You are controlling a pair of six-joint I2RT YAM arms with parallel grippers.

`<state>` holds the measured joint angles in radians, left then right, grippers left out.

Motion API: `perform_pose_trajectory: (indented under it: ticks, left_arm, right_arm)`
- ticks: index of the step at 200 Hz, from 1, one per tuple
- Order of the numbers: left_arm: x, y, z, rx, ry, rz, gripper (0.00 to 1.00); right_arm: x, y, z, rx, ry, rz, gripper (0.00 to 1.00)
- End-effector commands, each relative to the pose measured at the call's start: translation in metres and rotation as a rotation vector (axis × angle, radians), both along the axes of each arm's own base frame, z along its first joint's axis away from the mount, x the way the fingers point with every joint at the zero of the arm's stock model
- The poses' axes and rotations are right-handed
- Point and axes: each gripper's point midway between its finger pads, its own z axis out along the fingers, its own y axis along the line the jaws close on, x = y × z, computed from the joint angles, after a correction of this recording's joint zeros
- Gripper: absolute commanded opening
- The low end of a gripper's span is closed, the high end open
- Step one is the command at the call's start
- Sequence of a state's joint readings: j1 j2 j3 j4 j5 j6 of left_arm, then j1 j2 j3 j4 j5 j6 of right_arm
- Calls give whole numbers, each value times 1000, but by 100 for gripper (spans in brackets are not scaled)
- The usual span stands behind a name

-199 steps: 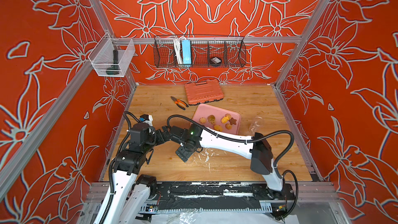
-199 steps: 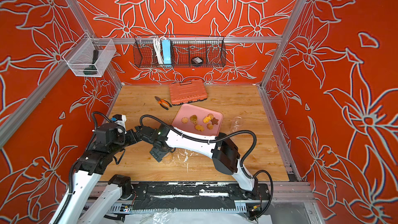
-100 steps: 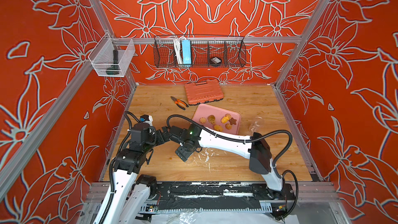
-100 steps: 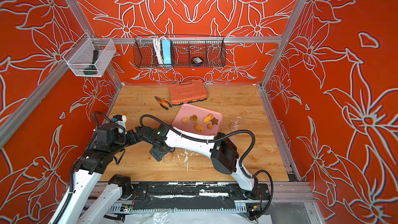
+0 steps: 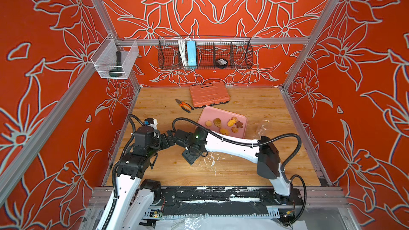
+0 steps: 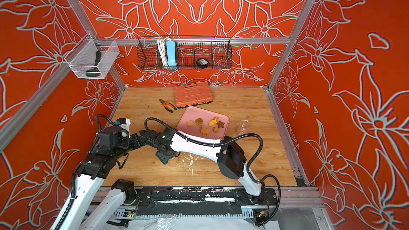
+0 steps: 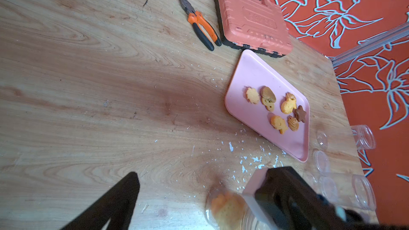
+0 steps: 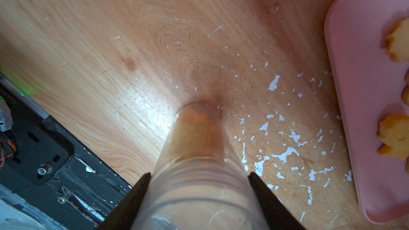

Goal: Pour the cookies out of the jar
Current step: Pick up the jar from the center of the board.

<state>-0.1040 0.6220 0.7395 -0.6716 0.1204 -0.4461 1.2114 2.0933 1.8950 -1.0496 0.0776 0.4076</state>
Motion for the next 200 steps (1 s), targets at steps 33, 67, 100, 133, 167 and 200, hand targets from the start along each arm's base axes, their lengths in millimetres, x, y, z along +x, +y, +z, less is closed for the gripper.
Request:
perform_pose_trajectory:
  ticks: [33, 67, 100, 133, 167, 200]
  left_arm:
    - [2, -4, 16, -20, -44, -19, 98]
    - [3, -10, 16, -40, -39, -45, 98]
    - [5, -16, 16, -62, -34, -73, 98]
    - [6, -46, 22, -159, -49, -222, 98]
    - [3, -86, 37, -345, -98, -436, 98]
    - [4, -107, 36, -479, -111, -543, 98]
  right_arm:
    - [6, -45, 14, -37, -8, -69, 64]
    - [19, -72, 28, 5, 16, -126, 63]
    - [37, -102, 45, 103, 54, -211, 62]
    - [51, -127, 58, 245, 149, -302, 61]
    - [65, -143, 60, 460, 279, -420, 60]
    - [82, -144, 67, 687, 414, -507, 59]
